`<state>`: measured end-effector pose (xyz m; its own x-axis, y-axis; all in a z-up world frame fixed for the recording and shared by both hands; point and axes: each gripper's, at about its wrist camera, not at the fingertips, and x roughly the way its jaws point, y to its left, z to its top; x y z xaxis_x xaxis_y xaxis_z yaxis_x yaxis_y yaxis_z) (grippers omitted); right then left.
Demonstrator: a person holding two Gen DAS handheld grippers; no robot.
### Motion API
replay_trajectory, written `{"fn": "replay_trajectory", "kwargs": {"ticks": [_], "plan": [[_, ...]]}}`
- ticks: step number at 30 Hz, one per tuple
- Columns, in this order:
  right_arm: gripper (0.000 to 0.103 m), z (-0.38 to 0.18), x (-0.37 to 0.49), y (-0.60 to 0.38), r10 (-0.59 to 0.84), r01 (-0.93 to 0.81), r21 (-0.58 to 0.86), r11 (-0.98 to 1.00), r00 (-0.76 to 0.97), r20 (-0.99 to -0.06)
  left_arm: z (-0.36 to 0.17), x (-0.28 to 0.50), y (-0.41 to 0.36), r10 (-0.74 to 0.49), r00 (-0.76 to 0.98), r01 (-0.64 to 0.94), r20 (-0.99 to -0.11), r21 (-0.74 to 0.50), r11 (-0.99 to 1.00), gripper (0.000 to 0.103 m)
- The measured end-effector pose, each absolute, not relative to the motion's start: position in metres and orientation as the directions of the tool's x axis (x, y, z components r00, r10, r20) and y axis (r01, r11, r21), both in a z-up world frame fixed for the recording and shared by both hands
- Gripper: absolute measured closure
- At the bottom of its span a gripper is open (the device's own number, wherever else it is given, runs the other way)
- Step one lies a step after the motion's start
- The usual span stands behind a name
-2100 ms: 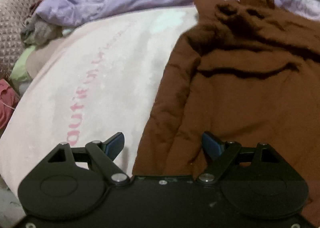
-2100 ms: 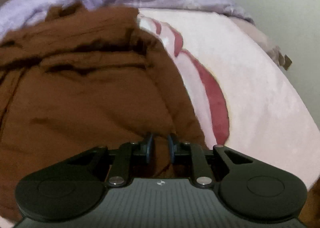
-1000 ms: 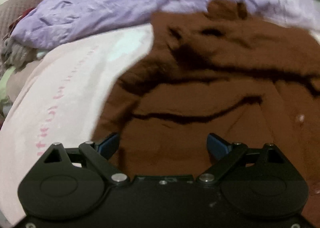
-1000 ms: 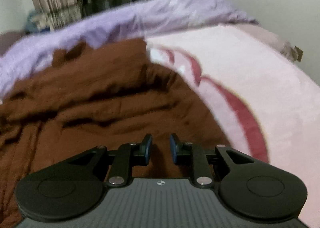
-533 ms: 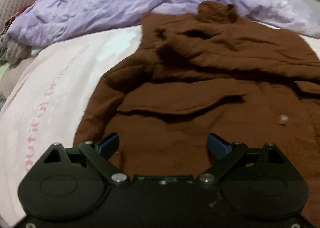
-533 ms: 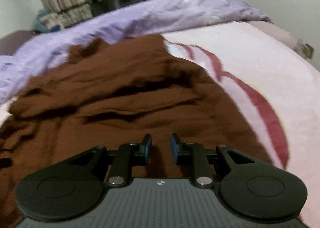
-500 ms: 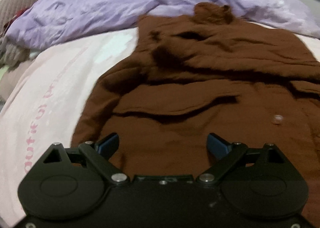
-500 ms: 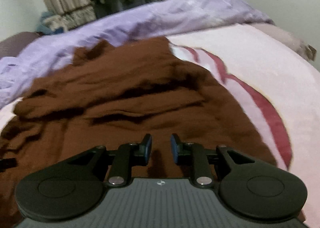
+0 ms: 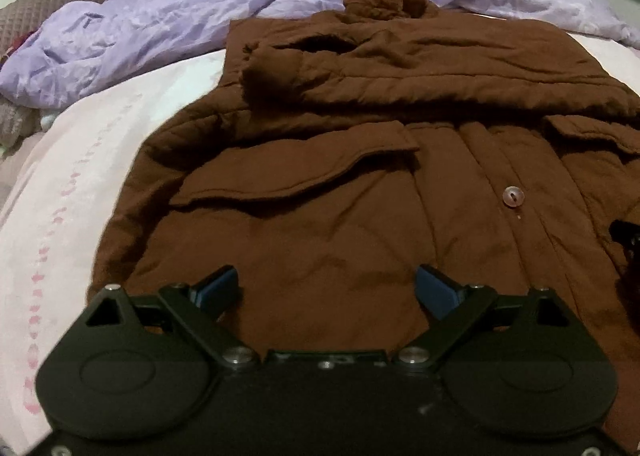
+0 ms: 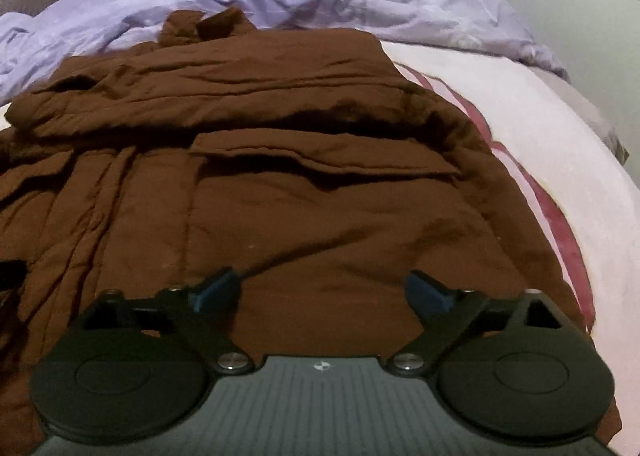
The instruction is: Fold large clothes
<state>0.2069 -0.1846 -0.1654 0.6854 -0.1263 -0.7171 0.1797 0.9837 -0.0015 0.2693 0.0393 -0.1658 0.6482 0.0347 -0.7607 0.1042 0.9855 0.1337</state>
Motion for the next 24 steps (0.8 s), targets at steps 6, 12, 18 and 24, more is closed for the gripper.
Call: {"fn": "replay_trajectory", "kwargs": {"ticks": [6,12,18,24], "plan": [[0.0,-0.137,0.173,-0.217,-0.117,0.176,0.016,0.984,0.713,-0.692,-0.147,0.245,0.077,0.144,0.68,0.049,-0.719,0.24,0.969,0.006],[0.0,-0.14,0.131,-0.281,-0.185,0.318,0.048,0.947,0.661,-0.727,-0.152,0.244,0.157,0.31,0.625,-0.128,-0.717,0.298,0.946,0.006],[0.0,-0.146,0.119,-0.3,-0.139,0.345,0.125,0.93,0.647,-0.75,-0.161,0.22,0.201,0.205,0.597,-0.103,-0.776,0.179,0.978,0.005],[0.0,-0.165,0.114,-0.296,-0.187,0.334,0.021,0.942,0.577,-0.795,-0.167,0.206,0.199,0.167,0.588,-0.097,-0.792,0.136,0.986,0.006]]}}
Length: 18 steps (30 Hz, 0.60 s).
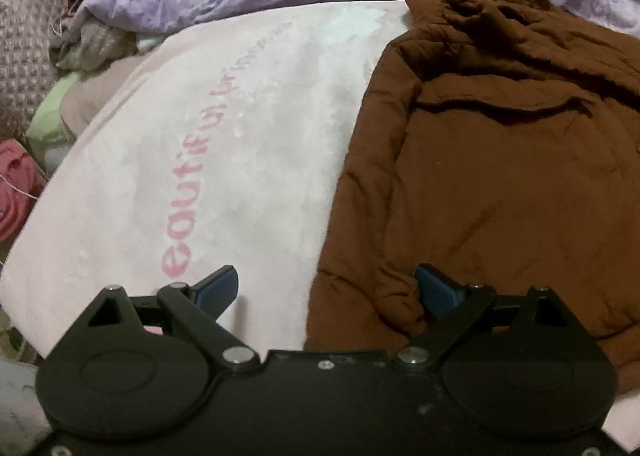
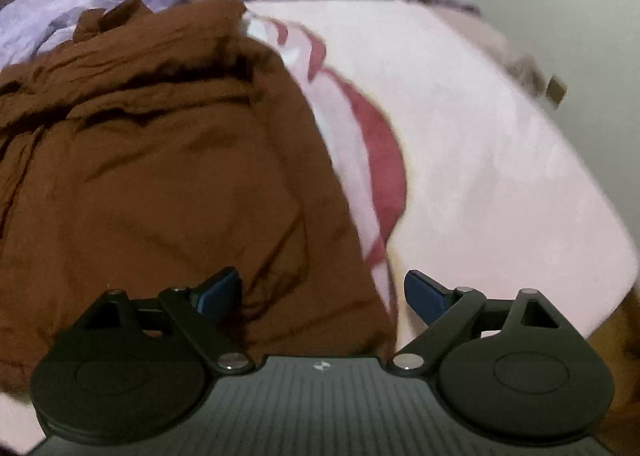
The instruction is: Fold large clothes
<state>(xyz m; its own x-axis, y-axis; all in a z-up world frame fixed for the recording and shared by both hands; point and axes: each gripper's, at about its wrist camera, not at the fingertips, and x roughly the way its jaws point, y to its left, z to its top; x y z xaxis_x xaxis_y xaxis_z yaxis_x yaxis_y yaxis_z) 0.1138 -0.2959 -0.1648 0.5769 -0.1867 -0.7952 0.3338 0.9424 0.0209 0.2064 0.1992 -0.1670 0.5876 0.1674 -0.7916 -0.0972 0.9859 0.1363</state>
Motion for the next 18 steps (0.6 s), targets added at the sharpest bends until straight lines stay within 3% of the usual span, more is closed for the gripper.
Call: {"fn": "replay_trajectory", "kwargs": {"ticks": [9,10,12,14,16,18], "plan": [[0.0,-0.173,0.11,-0.314,-0.101,0.348,0.154,0.925,0.614,-0.783,-0.181,0.202,0.208,0.027,0.567,-0.111,-0.823,-0.044,0.993,0.004],[0.017,-0.171,0.11,-0.31,-0.109,0.337,0.139,0.931,0.622,-0.776,-0.18,0.202,0.209,0.022,0.569,-0.111,-0.822,-0.05,0.992,0.005],[0.033,-0.167,0.106,-0.304,-0.097,0.308,0.137,0.942,0.637,-0.765,-0.179,0.199,0.208,0.009,0.575,-0.097,-0.818,-0.058,0.994,0.01],[0.041,-0.165,0.101,-0.307,-0.095,0.313,0.147,0.938,0.64,-0.763,-0.177,0.195,0.207,-0.008,0.582,-0.072,-0.813,-0.061,0.996,0.015],[0.05,-0.163,0.097,-0.314,-0.075,0.324,0.187,0.928,0.651,-0.755,-0.174,0.191,0.204,-0.037,0.584,-0.04,-0.811,-0.074,0.996,0.029],[0.051,-0.158,0.092,-0.318,-0.061,0.323,0.217,0.921,0.669,-0.741,-0.17,0.187,0.201,-0.034,0.587,-0.021,-0.809,-0.056,0.998,0.029]]}}
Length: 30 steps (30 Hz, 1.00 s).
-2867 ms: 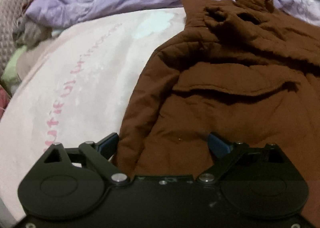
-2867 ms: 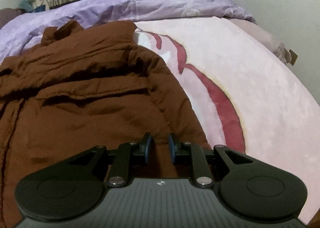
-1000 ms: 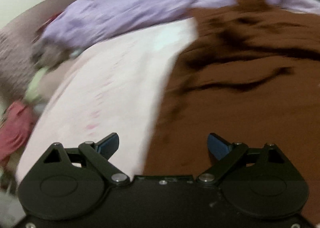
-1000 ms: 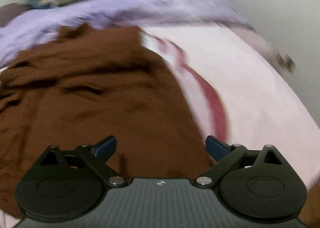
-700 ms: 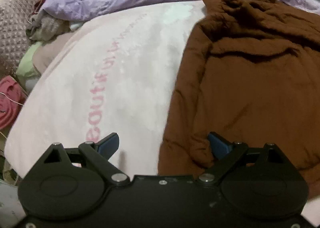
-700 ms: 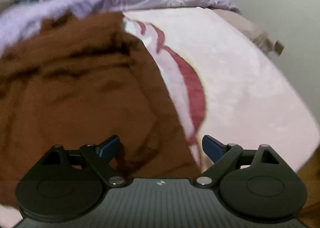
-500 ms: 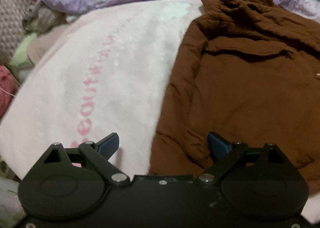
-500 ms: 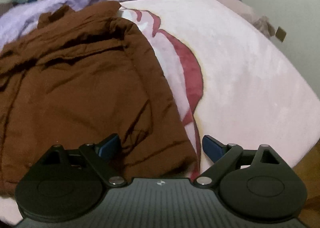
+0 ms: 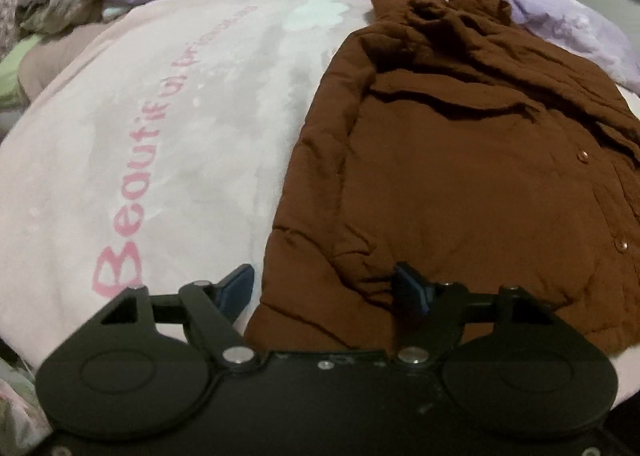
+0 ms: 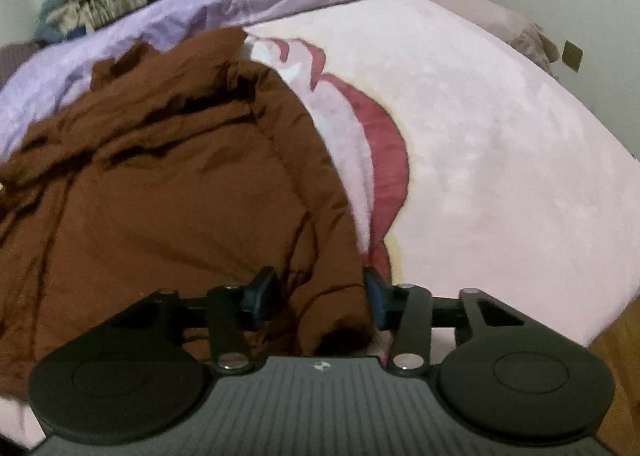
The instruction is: Fold large clothes
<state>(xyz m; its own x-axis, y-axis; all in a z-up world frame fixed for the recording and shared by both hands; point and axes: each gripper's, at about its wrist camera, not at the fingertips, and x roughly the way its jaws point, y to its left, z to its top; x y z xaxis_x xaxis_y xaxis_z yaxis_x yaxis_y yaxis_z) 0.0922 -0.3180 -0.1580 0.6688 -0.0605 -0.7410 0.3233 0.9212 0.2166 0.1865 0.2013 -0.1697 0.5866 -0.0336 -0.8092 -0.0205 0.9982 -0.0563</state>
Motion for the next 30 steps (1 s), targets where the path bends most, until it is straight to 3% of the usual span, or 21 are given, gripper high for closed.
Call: {"fn": "replay_trajectory", "kwargs": {"ticks": [2,3,5,9,10,12,13,14,15,16,22,30], "plan": [[0.047,-0.155,0.09,-0.32,-0.052,0.32,0.232,0.919,0.678,-0.733,-0.169,0.187,0.2,-0.048,0.583,0.015,-0.811,-0.048,0.999,0.029],[0.033,-0.156,0.092,-0.321,-0.049,0.318,0.228,0.92,0.672,-0.739,-0.171,0.188,0.2,-0.05,0.578,0.025,-0.814,-0.044,0.999,0.028],[0.016,-0.166,0.098,-0.324,-0.049,0.339,0.217,0.915,0.629,-0.776,-0.175,0.189,0.208,-0.055,0.564,0.012,-0.824,-0.058,0.998,0.016],[0.011,-0.168,0.101,-0.318,-0.063,0.331,0.189,0.925,0.622,-0.781,-0.177,0.19,0.221,-0.087,0.561,-0.026,-0.823,-0.123,0.992,0.014],[0.027,-0.168,0.1,-0.315,-0.075,0.332,0.176,0.927,0.621,-0.78,-0.176,0.189,0.217,-0.084,0.561,-0.025,-0.824,-0.118,0.993,0.019],[0.064,-0.165,0.096,-0.31,-0.075,0.326,0.185,0.927,0.646,-0.76,-0.172,0.188,0.21,-0.089,0.567,-0.025,-0.819,-0.125,0.992,0.042],[0.076,-0.162,0.095,-0.307,-0.08,0.321,0.179,0.93,0.652,-0.754,-0.168,0.187,0.207,-0.071,0.569,-0.025,-0.819,-0.103,0.994,0.061],[0.08,-0.158,0.093,-0.304,-0.092,0.313,0.16,0.936,0.658,-0.747,-0.162,0.186,0.203,-0.058,0.575,-0.019,-0.816,-0.084,0.996,0.078],[0.092,-0.153,0.09,-0.303,-0.099,0.313,0.157,0.937,0.666,-0.739,-0.154,0.185,0.203,-0.093,0.584,0.003,-0.806,-0.113,0.994,0.09],[0.092,-0.148,0.088,-0.305,-0.122,0.339,0.152,0.928,0.665,-0.737,-0.147,0.184,0.204,-0.141,0.596,0.016,-0.791,-0.164,0.986,0.09],[0.093,-0.135,0.075,-0.317,-0.072,0.348,0.273,0.897,0.723,-0.687,-0.126,0.183,0.195,-0.081,0.648,0.006,-0.757,-0.101,0.995,0.091],[0.092,-0.117,0.073,-0.294,-0.063,0.269,0.214,0.939,0.747,-0.662,-0.137,0.183,0.198,-0.083,0.633,-0.009,-0.769,-0.115,0.993,0.089]]}}
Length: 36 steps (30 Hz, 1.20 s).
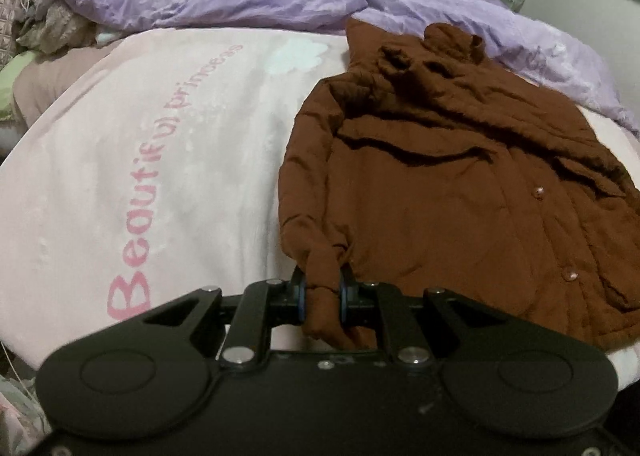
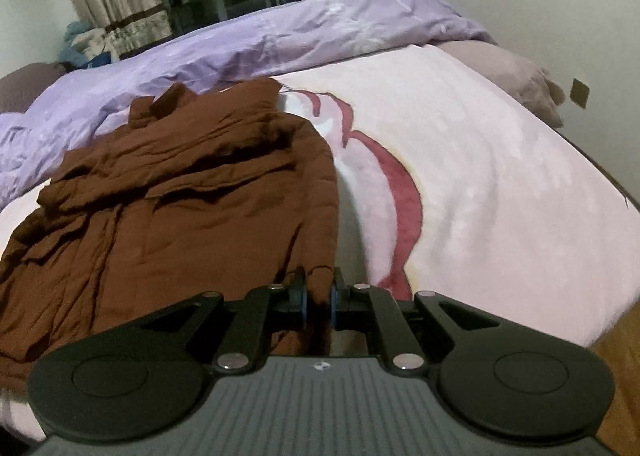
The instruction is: Fold large clothes
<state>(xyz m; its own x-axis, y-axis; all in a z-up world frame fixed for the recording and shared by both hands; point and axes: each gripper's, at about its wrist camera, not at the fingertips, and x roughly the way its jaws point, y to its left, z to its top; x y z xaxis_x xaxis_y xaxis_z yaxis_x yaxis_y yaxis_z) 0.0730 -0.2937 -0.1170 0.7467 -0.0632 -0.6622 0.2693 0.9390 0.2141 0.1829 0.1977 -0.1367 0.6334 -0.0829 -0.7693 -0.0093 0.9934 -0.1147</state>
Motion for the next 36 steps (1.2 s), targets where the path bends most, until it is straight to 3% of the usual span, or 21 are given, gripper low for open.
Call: {"fn": "replay_trajectory", "kwargs": {"ticks": [3,4,6,8,9,10,11,13,22,36], "plan": [[0.087,-0.137,0.087,-0.297,-0.069,0.29,0.19,0.938,0.692,-0.718,-0.16,0.193,0.202,-0.074,0.576,-0.048,-0.814,-0.124,0.991,0.083],[0.083,-0.147,0.092,-0.298,-0.082,0.304,0.169,0.938,0.665,-0.742,-0.168,0.194,0.204,-0.077,0.567,-0.055,-0.82,-0.131,0.99,0.075],[0.075,-0.164,0.099,-0.3,-0.084,0.309,0.149,0.939,0.626,-0.775,-0.172,0.195,0.205,-0.086,0.572,-0.056,-0.815,-0.144,0.988,0.069],[0.075,-0.165,0.097,-0.298,-0.087,0.309,0.154,0.939,0.643,-0.761,-0.172,0.197,0.203,-0.091,0.569,-0.046,-0.818,-0.141,0.989,0.065],[0.086,-0.165,0.098,-0.298,-0.087,0.31,0.153,0.938,0.64,-0.763,-0.171,0.198,0.203,-0.09,0.569,-0.047,-0.818,-0.141,0.989,0.066],[0.091,-0.164,0.098,-0.299,-0.091,0.315,0.152,0.937,0.64,-0.763,-0.171,0.198,0.202,-0.09,0.571,-0.049,-0.816,-0.143,0.988,0.078],[0.092,-0.164,0.096,-0.3,-0.085,0.319,0.167,0.933,0.645,-0.759,-0.168,0.198,0.203,-0.101,0.577,-0.049,-0.81,-0.158,0.986,0.087],[0.093,-0.16,0.091,-0.301,-0.079,0.33,0.193,0.924,0.658,-0.749,-0.159,0.197,0.202,-0.098,0.594,-0.045,-0.798,-0.155,0.987,0.09],[0.094,-0.103,0.114,-0.307,-0.103,0.337,0.26,0.905,0.766,-0.635,-0.102,0.237,0.19,-0.088,0.714,-0.016,-0.695,-0.143,0.99,0.091],[0.095,-0.023,0.302,-0.327,-0.138,0.314,0.302,0.9,0.863,-0.487,-0.036,0.451,0.171,-0.006,0.77,-0.11,-0.638,-0.142,0.984,0.091]]}}
